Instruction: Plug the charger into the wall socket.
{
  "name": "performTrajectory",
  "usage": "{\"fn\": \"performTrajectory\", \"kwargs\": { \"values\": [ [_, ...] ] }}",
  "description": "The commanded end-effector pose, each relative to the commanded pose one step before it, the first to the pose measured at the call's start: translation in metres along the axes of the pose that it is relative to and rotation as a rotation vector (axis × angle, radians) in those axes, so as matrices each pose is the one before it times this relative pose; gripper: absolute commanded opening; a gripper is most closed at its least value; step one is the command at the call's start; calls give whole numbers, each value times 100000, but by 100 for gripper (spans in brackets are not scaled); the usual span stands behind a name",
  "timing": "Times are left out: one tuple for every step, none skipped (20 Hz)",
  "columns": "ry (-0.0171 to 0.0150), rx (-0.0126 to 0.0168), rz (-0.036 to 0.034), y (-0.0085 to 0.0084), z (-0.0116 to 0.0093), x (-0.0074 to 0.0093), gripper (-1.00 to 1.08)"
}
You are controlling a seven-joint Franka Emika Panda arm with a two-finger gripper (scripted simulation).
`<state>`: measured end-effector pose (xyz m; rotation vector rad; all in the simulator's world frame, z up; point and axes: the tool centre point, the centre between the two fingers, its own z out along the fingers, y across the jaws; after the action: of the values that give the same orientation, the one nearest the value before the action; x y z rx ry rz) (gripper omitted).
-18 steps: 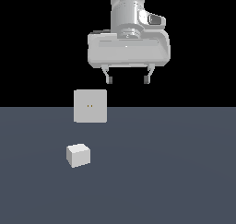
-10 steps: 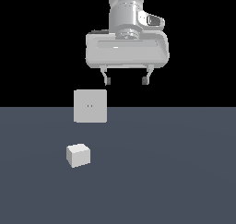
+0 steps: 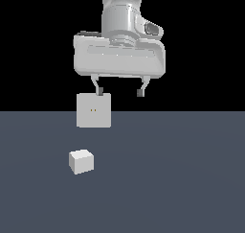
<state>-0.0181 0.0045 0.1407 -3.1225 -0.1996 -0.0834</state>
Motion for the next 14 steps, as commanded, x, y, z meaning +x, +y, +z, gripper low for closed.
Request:
{"fn": "performTrajectory", "kwargs": {
  "values": [
    [1873,622,-5701,-1039,839,-608,100],
    [855,285,-2545,-460,372,-261,100],
    [889,297,-2646,-479,387,-271,100],
    [892,300,-2656,-480,389,-272,100],
    [890,301,-2651,-478,389,-271,100],
    [889,303,-2647,-478,389,-270,100],
    [887,305,-2642,-476,389,-269,100],
    [881,305,-2621,-472,387,-266,100],
    [840,295,-2500,-450,370,-253,100],
    [794,282,-2362,-425,352,-238,100],
    [747,270,-2224,-400,333,-224,100],
    [702,257,-2088,-375,313,-210,100],
    [658,244,-1951,-351,293,-195,100],
    [615,231,-1818,-328,274,-181,100]
  ]
}}
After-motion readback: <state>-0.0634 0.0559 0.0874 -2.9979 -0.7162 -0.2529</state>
